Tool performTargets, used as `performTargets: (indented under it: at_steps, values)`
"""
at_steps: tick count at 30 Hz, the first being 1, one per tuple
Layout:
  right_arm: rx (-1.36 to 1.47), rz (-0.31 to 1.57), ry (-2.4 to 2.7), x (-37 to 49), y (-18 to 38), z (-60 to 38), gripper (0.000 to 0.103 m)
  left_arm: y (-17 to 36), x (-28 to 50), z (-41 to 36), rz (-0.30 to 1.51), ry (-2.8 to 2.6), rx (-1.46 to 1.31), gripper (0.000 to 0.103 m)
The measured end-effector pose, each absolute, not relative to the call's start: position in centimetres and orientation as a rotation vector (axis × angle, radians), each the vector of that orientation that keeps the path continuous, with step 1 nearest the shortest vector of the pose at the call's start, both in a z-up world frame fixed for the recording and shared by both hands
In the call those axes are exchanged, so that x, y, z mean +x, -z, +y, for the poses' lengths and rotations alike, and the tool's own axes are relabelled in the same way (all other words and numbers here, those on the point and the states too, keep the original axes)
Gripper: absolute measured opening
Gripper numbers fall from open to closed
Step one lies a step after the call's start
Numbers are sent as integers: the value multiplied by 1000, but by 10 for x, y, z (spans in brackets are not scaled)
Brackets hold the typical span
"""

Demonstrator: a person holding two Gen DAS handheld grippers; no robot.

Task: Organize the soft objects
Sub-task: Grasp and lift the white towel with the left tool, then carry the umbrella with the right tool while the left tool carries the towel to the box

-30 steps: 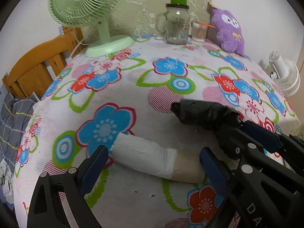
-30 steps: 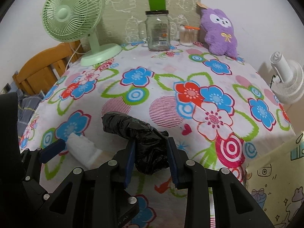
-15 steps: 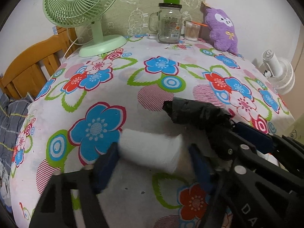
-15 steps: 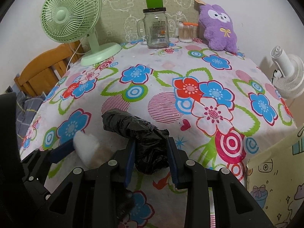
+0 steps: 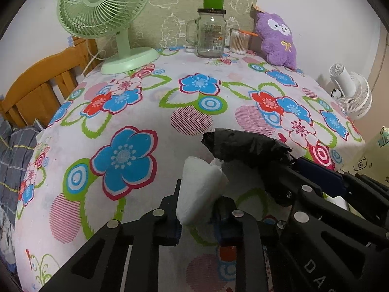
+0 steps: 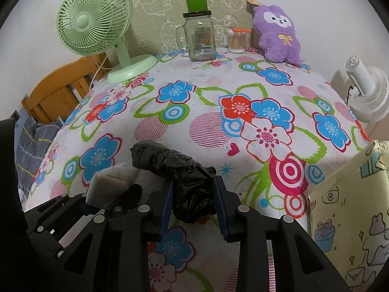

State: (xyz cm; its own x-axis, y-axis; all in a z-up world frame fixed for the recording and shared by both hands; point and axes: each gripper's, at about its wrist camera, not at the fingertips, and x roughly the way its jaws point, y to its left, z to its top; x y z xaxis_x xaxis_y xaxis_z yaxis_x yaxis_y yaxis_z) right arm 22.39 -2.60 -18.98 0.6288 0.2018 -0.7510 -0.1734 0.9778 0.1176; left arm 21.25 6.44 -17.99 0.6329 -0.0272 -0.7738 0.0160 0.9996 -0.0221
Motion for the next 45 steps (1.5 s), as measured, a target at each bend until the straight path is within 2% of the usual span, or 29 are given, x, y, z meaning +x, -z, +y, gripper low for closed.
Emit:
performTargets:
  at_steps: [45]
  values:
    - [1, 643, -277, 125, 87, -58, 35, 83, 116, 36, 660, -40, -39, 18]
